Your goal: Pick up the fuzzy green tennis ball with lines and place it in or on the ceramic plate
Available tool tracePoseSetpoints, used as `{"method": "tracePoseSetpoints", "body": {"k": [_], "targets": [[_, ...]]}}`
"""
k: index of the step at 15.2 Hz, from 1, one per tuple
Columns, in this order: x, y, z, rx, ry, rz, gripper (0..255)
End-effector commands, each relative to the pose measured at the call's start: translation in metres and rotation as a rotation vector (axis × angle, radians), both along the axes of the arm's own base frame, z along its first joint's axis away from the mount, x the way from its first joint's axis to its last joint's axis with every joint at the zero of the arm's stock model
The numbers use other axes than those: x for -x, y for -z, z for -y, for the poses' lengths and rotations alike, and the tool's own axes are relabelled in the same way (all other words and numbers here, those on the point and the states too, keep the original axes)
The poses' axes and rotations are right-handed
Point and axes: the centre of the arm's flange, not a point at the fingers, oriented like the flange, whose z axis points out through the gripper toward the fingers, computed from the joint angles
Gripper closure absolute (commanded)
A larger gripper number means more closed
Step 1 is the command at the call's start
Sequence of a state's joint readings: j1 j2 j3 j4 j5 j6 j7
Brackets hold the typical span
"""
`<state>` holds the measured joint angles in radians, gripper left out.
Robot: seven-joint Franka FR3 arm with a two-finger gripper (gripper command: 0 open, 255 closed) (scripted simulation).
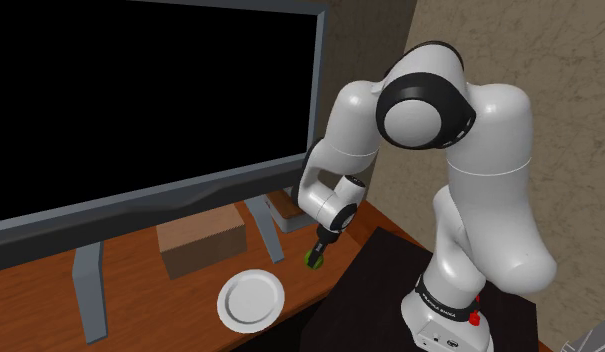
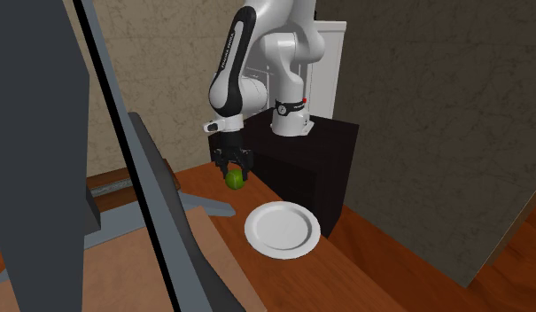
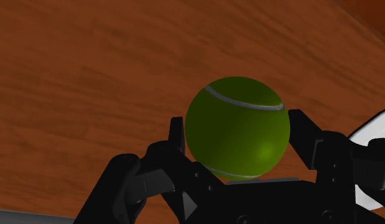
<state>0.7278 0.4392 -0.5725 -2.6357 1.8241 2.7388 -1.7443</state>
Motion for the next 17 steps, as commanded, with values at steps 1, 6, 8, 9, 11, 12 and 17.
{"method": "tracePoseSetpoints", "body": {"k": [1,6,8,9,11,12,17], "targets": [[0.000,0.000,0.000,0.000,0.000,0.000,255],[0.000,-0.016,0.000,0.000,0.000,0.000,255],[0.000,-0.026,0.000,0.000,0.000,0.000,255],[0.000,-0.032,0.000,0.000,0.000,0.000,255],[0.000,-0.042,0.000,0.000,0.000,0.000,255],[0.000,-0.047,0.000,0.000,0.000,0.000,255],[0.000,-0.074,0.000,0.000,0.000,0.000,255]]}}
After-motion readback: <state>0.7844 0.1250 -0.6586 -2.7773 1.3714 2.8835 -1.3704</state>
